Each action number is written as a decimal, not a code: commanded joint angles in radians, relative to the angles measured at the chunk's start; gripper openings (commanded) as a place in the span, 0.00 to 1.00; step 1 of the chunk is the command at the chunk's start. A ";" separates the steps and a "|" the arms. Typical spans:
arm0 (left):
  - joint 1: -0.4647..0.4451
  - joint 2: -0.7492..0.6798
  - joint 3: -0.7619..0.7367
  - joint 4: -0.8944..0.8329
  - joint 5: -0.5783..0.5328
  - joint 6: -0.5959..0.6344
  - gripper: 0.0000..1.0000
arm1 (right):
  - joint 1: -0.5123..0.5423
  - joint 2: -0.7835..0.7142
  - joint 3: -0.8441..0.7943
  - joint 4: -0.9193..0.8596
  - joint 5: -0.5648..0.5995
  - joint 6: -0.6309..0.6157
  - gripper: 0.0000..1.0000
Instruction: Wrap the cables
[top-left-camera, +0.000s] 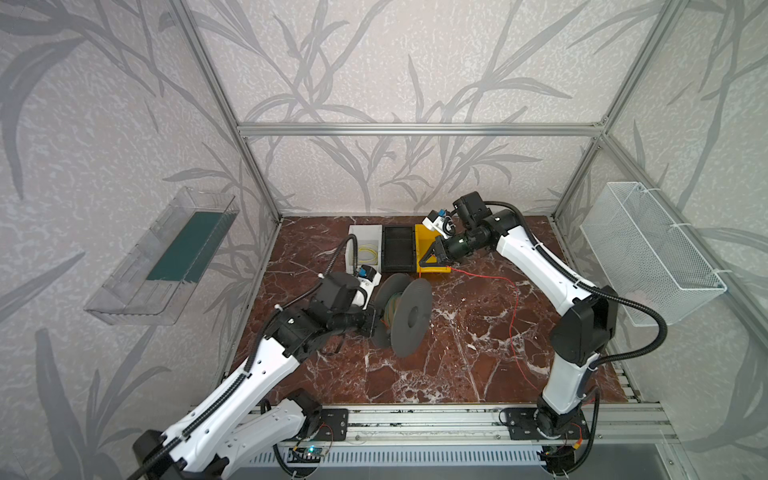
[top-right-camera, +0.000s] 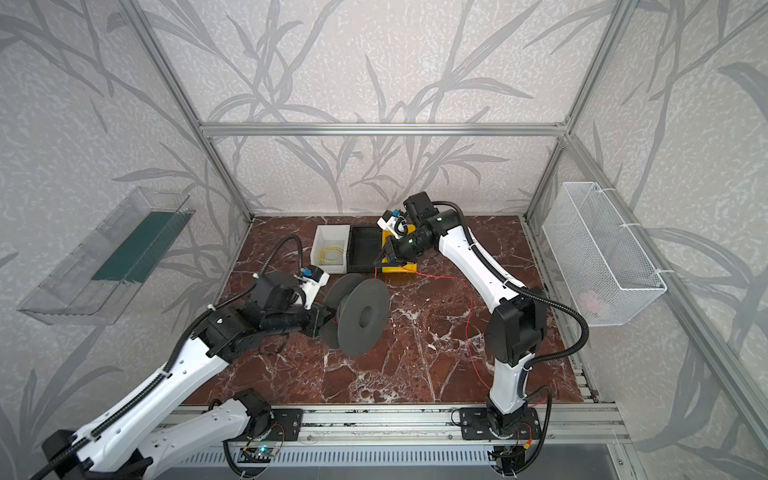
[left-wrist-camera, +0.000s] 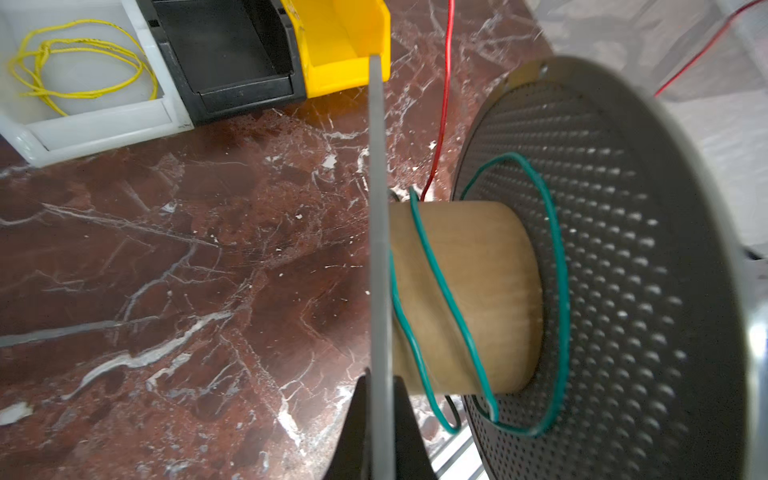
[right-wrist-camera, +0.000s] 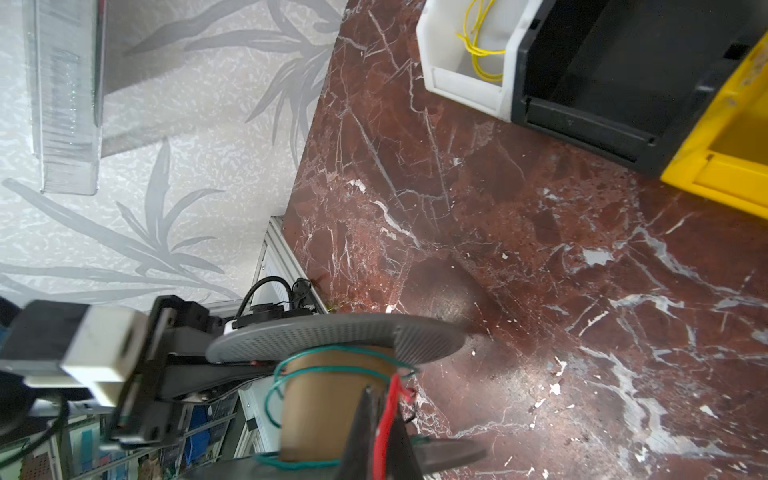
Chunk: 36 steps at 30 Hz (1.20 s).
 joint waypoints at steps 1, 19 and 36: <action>-0.077 0.098 0.058 -0.130 -0.287 0.000 0.00 | 0.004 -0.006 0.052 0.003 -0.063 0.035 0.00; -0.081 0.434 0.300 0.042 -0.544 -0.388 0.00 | 0.310 -0.449 -0.591 0.529 -0.117 0.326 0.03; 0.054 0.350 0.324 0.071 -0.450 -0.408 0.00 | 0.580 -0.716 -0.969 0.365 0.193 0.297 0.12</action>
